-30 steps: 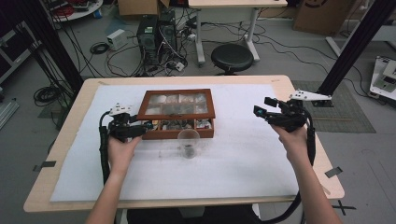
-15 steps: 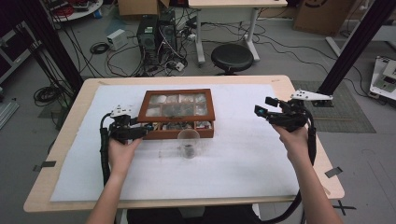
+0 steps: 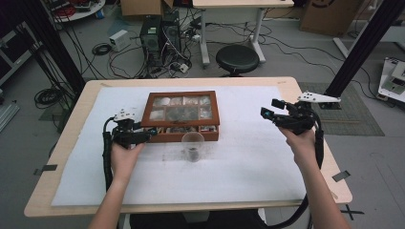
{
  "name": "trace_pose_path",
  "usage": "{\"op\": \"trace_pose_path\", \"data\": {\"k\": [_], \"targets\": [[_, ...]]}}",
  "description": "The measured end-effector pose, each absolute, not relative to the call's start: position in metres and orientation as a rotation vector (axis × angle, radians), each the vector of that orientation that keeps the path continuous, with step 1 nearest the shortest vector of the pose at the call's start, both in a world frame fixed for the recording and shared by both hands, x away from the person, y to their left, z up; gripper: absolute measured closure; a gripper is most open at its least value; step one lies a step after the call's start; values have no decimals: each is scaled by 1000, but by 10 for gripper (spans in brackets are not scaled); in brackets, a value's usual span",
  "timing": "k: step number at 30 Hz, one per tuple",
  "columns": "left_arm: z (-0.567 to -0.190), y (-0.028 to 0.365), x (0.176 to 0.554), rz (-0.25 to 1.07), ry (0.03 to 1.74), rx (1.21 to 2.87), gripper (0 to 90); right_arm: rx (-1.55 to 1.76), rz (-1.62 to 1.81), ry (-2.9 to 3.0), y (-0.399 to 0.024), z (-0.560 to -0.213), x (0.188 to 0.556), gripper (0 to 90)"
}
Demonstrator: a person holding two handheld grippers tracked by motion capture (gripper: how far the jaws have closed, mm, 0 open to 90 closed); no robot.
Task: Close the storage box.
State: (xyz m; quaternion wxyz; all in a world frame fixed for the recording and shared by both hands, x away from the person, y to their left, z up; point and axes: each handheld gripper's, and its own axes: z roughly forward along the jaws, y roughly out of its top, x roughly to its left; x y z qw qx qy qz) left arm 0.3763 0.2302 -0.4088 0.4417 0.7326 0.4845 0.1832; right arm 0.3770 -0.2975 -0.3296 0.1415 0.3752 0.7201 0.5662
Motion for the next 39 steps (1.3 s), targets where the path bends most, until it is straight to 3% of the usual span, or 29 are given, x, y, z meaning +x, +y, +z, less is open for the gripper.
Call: {"op": "trace_pose_path", "data": {"k": [39], "targets": [[-421,230,373,423,1241,1901,325,1093,1634,2073,-300,-332,378,267]]}}
